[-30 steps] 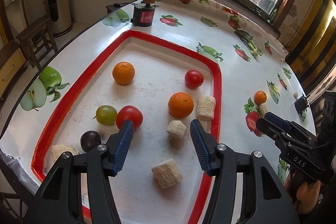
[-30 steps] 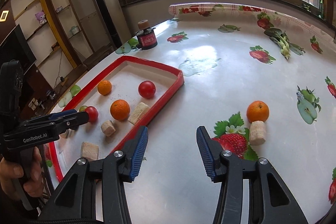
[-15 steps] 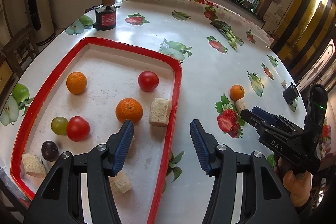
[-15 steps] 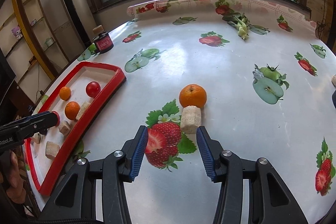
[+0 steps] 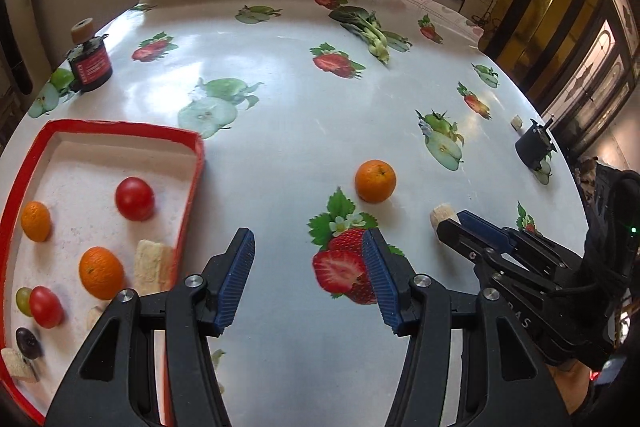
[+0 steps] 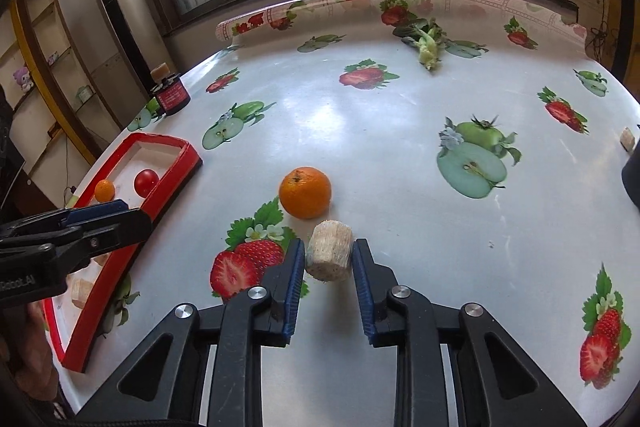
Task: Organize fruits
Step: 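Move both tools toward the orange and cork lying on the cloth, then grasp the orange with the left tool while the right tool grasps the beige cork, then carry the orange and cork over the red tray with both tools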
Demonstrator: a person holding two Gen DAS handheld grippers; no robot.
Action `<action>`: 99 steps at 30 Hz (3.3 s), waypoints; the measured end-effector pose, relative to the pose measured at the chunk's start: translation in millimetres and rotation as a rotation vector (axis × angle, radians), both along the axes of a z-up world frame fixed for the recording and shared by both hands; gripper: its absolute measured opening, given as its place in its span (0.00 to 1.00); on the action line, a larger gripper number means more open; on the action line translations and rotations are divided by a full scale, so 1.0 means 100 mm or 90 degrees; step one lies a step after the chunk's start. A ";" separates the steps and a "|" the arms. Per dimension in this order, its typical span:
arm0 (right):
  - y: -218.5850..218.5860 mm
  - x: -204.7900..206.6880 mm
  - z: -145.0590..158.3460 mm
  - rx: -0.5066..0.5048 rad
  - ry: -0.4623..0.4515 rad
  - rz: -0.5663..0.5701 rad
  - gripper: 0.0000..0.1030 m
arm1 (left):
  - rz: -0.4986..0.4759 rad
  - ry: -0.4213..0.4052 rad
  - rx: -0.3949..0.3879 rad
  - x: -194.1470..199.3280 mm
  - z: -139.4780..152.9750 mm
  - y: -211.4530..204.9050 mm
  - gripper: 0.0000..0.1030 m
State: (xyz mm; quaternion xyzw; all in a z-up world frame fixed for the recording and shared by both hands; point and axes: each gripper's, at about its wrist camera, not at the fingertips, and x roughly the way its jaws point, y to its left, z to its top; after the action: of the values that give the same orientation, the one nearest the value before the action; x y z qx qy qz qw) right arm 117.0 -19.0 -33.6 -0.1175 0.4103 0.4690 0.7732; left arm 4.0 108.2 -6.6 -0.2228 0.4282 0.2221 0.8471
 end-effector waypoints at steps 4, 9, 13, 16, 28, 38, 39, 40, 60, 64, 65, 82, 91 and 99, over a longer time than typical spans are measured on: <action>-0.34 0.14 0.02 0.011 0.010 -0.037 0.25 | -0.042 0.015 0.002 0.38 -0.11 -0.15 0.53; -0.58 0.23 0.03 0.019 0.019 -0.062 0.25 | -0.053 0.044 0.008 0.73 -0.27 -0.23 0.53; -0.66 0.24 0.02 0.022 0.025 -0.066 0.25 | -0.045 0.046 0.002 0.85 -0.36 -0.19 0.53; -0.68 0.24 0.00 0.024 0.028 -0.068 0.25 | -0.046 0.035 0.007 0.87 -0.36 -0.18 0.35; -0.64 0.03 0.18 0.043 0.014 -0.046 0.25 | -0.021 0.008 0.010 0.38 -0.23 -0.27 0.30; -0.52 -0.22 0.29 0.047 0.001 -0.015 0.25 | 0.010 -0.007 0.022 -0.03 -0.09 -0.26 0.30; -0.51 -0.25 0.31 0.047 -0.001 -0.012 0.25 | 0.014 -0.009 0.024 -0.07 -0.08 -0.26 0.30; -0.49 -0.27 0.32 0.048 -0.003 -0.010 0.25 | 0.019 -0.011 0.025 -0.12 -0.06 -0.26 0.30; -0.03 -0.75 0.51 0.058 -0.028 0.070 0.25 | 0.114 -0.025 0.093 -0.91 0.15 0.05 0.30; 0.03 -0.83 0.52 0.059 -0.031 0.081 0.25 | 0.127 -0.026 0.100 -1.02 0.16 0.10 0.30; 0.05 -0.84 0.52 0.058 -0.031 0.084 0.25 | 0.131 -0.025 0.104 -1.04 0.16 0.11 0.30; 0.42 -1.09 0.48 0.050 -0.029 0.136 0.24 | 0.189 -0.026 0.103 -1.57 0.16 0.40 0.30; 0.68 -1.20 0.51 0.050 -0.026 0.165 0.24 | 0.222 -0.036 0.081 -1.88 0.16 0.58 0.30; 0.99 -1.37 0.48 0.045 -0.024 0.203 0.24 | 0.242 -0.046 0.066 -2.17 0.14 0.56 0.30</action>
State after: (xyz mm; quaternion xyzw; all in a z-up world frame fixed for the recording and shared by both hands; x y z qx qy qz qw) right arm -19.7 79.9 14.3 -0.1623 0.3551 0.5975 0.7004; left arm -212.5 164.0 7.1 -0.2632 0.3359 0.3915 0.8152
